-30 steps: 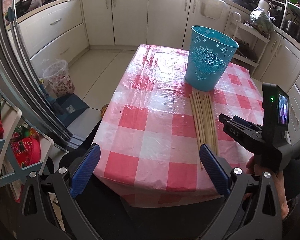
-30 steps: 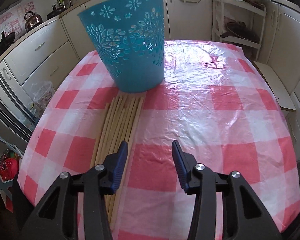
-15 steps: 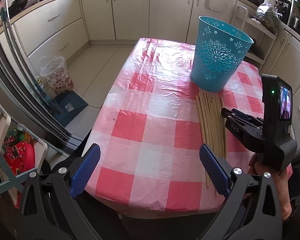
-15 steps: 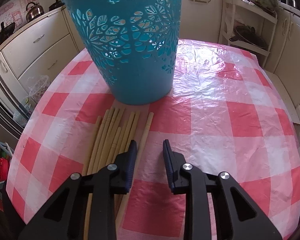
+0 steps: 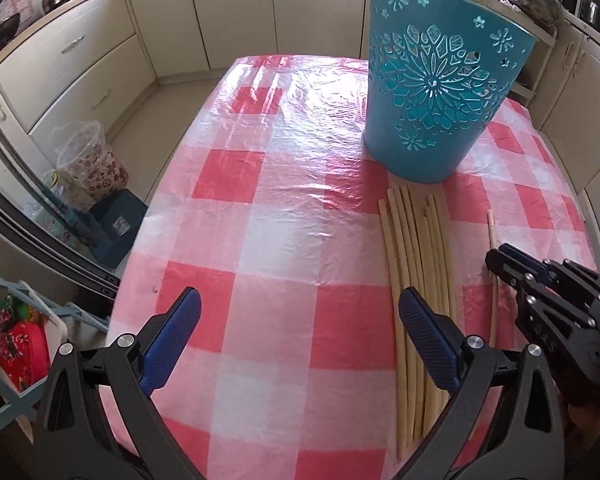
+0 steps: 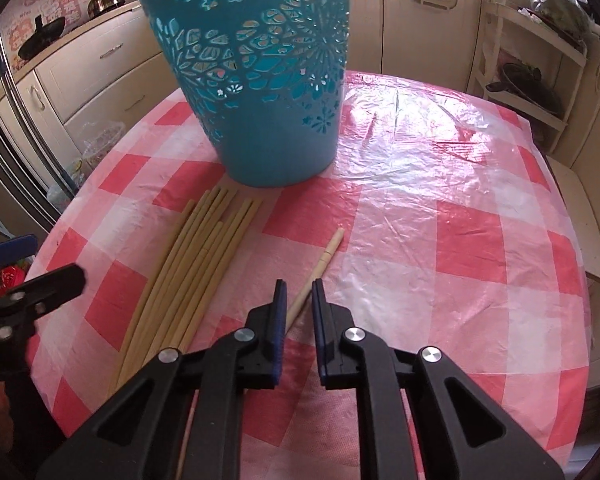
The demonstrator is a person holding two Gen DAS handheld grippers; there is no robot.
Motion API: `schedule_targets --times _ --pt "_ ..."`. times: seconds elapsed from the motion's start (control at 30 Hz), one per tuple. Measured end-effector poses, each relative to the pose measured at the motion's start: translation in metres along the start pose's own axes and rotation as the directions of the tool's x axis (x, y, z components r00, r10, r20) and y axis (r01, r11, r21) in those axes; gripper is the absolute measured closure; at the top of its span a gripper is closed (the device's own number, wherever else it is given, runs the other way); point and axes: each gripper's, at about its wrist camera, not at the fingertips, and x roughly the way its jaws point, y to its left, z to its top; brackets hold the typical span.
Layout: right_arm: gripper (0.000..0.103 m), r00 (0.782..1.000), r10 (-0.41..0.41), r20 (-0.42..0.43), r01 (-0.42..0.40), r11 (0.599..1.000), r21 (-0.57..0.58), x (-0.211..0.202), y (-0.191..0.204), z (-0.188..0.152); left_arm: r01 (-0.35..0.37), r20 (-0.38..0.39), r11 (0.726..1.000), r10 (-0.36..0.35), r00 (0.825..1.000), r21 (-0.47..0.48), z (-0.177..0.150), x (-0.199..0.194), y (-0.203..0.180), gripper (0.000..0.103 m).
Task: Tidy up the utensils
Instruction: 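Reach the left gripper to the stick bundle and grasp one wooden stick, then lift the stick with the left gripper and drop it into the teal basket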
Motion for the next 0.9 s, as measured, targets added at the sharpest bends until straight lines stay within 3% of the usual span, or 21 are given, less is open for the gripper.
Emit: schedule_targets --times 0.3,0.47,0.57,0.63,0.73,0.9 --pt "0.09 0.999 0.04 0.013 -0.04 0.999 0.02 0.002 -0.005 -0.001 -0.017 -0.039 1.0 0.018 0.999 0.011 0.023 0.046 -0.023 0.018" --pt "0.09 0.998 0.065 0.013 -0.065 0.997 0.038 0.001 -0.01 -0.003 -0.023 -0.008 0.999 0.024 1.0 0.024 0.027 0.05 -0.027 0.022" --pt "0.09 0.997 0.072 0.013 -0.072 0.997 0.042 -0.001 -0.011 -0.005 0.004 0.007 0.999 -0.004 1.0 0.053 0.029 0.048 -0.034 0.04" --pt "0.09 0.997 0.074 0.013 -0.075 0.996 0.043 -0.001 -0.012 -0.005 0.049 0.014 0.996 -0.05 0.999 0.073 0.03 0.045 -0.038 0.069" --pt "0.09 0.997 0.078 0.015 -0.078 0.996 0.045 -0.002 -0.013 -0.006 0.074 0.014 0.992 -0.076 0.997 0.106 0.031 0.045 -0.043 0.096" --pt "0.09 0.996 0.089 0.019 -0.09 0.994 0.055 -0.001 -0.015 -0.005 0.137 -0.009 0.988 -0.137 0.991 0.069 0.033 0.036 -0.026 0.098"
